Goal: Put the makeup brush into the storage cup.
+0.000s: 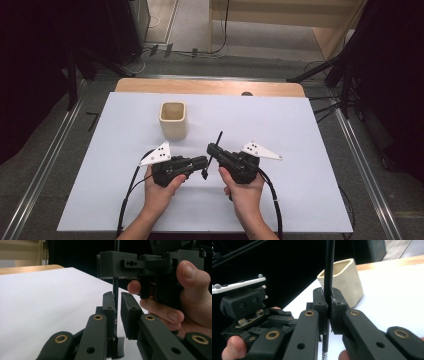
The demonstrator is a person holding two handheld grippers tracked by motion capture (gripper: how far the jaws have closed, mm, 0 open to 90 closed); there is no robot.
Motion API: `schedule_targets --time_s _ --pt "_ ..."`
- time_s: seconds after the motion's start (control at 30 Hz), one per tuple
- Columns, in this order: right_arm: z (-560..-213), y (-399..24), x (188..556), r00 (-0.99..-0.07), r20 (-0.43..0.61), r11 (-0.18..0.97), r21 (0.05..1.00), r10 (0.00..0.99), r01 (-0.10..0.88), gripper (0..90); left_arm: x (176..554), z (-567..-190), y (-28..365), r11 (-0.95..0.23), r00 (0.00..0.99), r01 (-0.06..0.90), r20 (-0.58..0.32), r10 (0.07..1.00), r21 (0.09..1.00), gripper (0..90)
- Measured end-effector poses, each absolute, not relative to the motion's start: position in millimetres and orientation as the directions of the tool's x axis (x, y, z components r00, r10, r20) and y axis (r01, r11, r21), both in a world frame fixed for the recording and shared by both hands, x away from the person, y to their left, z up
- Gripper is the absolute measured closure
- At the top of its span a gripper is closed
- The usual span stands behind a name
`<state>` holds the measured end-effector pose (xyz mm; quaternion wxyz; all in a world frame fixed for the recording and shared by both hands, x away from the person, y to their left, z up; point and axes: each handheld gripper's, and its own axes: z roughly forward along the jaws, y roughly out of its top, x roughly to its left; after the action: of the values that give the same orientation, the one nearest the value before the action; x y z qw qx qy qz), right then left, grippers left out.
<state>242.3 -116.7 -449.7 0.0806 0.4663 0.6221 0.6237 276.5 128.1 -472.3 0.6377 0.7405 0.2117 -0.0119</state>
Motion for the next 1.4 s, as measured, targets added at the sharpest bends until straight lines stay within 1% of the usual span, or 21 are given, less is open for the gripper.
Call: schedule_targets --time_s 0.1,0.27,0.5,0.7,0.8,1.03,1.23,1.4 --pt "-449 -119 243 -0.548 0.45 -0.194 0.866 0.705 0.462 86.9 278 -471 132 -0.102 0.908 0.327 -0.282 0.311 0.94 78.9" --pt "-447 -118 241 -0.549 0.366 -0.132 0.898 0.752 0.419 86.9 282 -466 141 -0.102 0.904 0.319 -0.27 0.332 0.942 74.7" --pt "-447 -112 240 -0.554 0.214 -0.009 0.937 0.804 0.349 86.9 284 -456 150 -0.122 0.892 0.32 -0.255 0.373 0.94 69.4" --pt "-447 -107 238 -0.547 0.077 0.105 0.95 0.834 0.294 86.9 284 -444 153 -0.161 0.892 0.301 -0.218 0.395 0.94 64.9" --pt "-446 -104 237 -0.547 0.01 0.164 0.949 0.837 0.268 86.9 283 -439 154 -0.177 0.892 0.308 -0.218 0.396 0.935 64.8" --pt "-448 -98 237 -0.538 -0.123 0.284 0.932 0.834 0.226 86.9 281 -430 151 -0.227 0.887 0.307 -0.192 0.421 0.924 59.0" --pt "-449 -94 236 -0.534 -0.239 0.387 0.904 0.811 0.182 86.8 281 -428 149 -0.252 0.89 0.316 -0.194 0.413 0.915 55.9" --pt "-450 -89 236 -0.526 -0.344 0.477 0.868 0.778 0.137 86.8 281 -424 148 -0.26 0.881 0.328 -0.195 0.431 0.908 54.0"
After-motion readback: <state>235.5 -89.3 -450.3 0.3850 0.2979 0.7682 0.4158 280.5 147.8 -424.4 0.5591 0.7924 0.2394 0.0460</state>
